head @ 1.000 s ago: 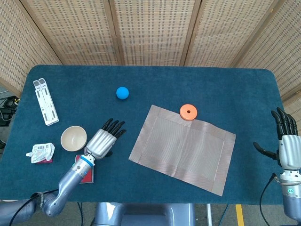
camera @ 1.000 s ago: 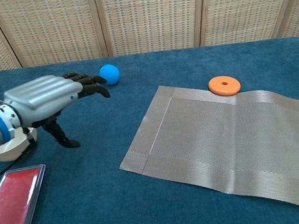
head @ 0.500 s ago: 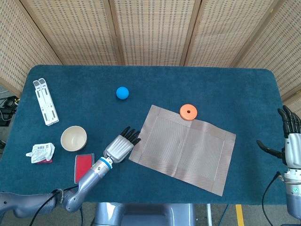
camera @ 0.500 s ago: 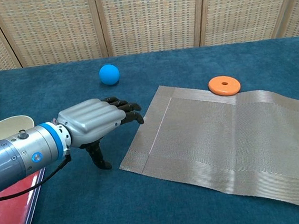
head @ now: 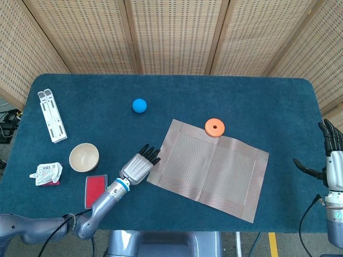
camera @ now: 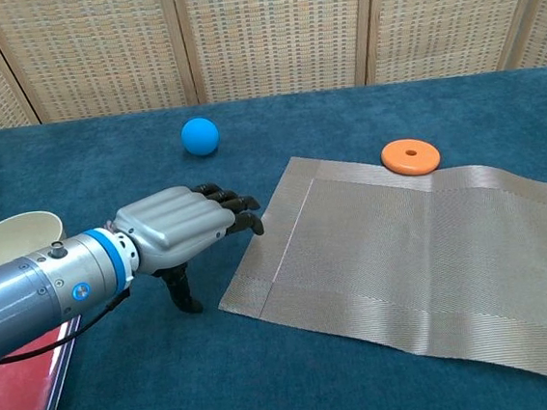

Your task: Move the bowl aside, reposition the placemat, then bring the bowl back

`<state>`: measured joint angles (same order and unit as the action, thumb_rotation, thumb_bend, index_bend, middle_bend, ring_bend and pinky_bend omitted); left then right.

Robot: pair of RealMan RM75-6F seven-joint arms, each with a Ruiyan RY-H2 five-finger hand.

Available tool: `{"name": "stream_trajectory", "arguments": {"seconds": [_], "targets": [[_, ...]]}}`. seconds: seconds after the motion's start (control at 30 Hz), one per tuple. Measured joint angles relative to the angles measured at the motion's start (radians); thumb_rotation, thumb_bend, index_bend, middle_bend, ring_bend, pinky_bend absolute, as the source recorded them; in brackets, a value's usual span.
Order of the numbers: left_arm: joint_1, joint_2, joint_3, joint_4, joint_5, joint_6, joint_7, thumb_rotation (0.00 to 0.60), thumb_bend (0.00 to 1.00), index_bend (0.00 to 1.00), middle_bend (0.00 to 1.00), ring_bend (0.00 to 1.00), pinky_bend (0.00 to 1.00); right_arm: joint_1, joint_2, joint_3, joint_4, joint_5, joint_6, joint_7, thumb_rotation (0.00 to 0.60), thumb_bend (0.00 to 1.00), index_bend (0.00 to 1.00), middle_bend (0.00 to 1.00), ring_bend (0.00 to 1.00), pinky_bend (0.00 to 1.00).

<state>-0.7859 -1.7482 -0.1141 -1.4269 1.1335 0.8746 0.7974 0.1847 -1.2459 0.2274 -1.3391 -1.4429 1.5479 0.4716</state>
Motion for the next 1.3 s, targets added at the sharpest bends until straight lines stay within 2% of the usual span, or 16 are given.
{"name": "stream_trajectory", "arguments": {"seconds": [0.13, 0.4, 0.73, 0.93, 1.0, 1.13, 1.3], "targets": [[-0.009, -0.037, 0.003, 0.038, 0.027, 0.017, -0.032, 0.6, 0.07, 0.19, 0.0, 0.0, 0.0, 0.0, 0.002, 0.0, -0.004, 0.0, -0.002, 0.004, 0.6, 0.3, 0.03, 0.0, 0.0, 0.0], [-0.03, -0.092, 0.013, 0.093, 0.064, 0.025, -0.065, 0.6, 0.19, 0.2, 0.0, 0.0, 0.0, -0.002, 0.003, 0.002, -0.007, 0.0, 0.0, 0.007, 0.6, 0.3, 0.03, 0.0, 0.0, 0.0], [-0.036, -0.134, 0.026, 0.13, 0.132, 0.061, -0.13, 0.6, 0.48, 0.22, 0.0, 0.0, 0.0, -0.003, 0.002, 0.002, -0.009, -0.004, 0.004, 0.012, 0.6, 0.3, 0.03, 0.0, 0.0, 0.0], [-0.033, -0.151, 0.031, 0.158, 0.209, 0.107, -0.212, 0.6, 0.53, 0.23, 0.0, 0.0, 0.0, -0.004, 0.003, 0.002, -0.012, -0.007, 0.007, 0.015, 0.6, 0.3, 0.03, 0.0, 0.0, 0.0], [-0.032, -0.158, 0.032, 0.173, 0.23, 0.121, -0.239, 0.6, 0.53, 0.27, 0.0, 0.0, 0.0, -0.004, 0.004, 0.003, -0.013, -0.007, 0.007, 0.018, 0.6, 0.29, 0.03, 0.0, 0.0, 0.0], [-0.03, -0.183, 0.029, 0.216, 0.267, 0.152, -0.29, 0.6, 0.52, 0.44, 0.0, 0.0, 0.0, -0.004, 0.005, 0.002, -0.014, -0.008, 0.006, 0.021, 0.6, 0.3, 0.03, 0.0, 0.0, 0.0], [-0.027, -0.21, 0.023, 0.255, 0.283, 0.17, -0.317, 0.6, 0.51, 0.55, 0.0, 0.0, 0.0, -0.004, 0.006, 0.001, -0.015, -0.008, 0.003, 0.025, 0.6, 0.3, 0.03, 0.0, 0.0, 0.0]]}}
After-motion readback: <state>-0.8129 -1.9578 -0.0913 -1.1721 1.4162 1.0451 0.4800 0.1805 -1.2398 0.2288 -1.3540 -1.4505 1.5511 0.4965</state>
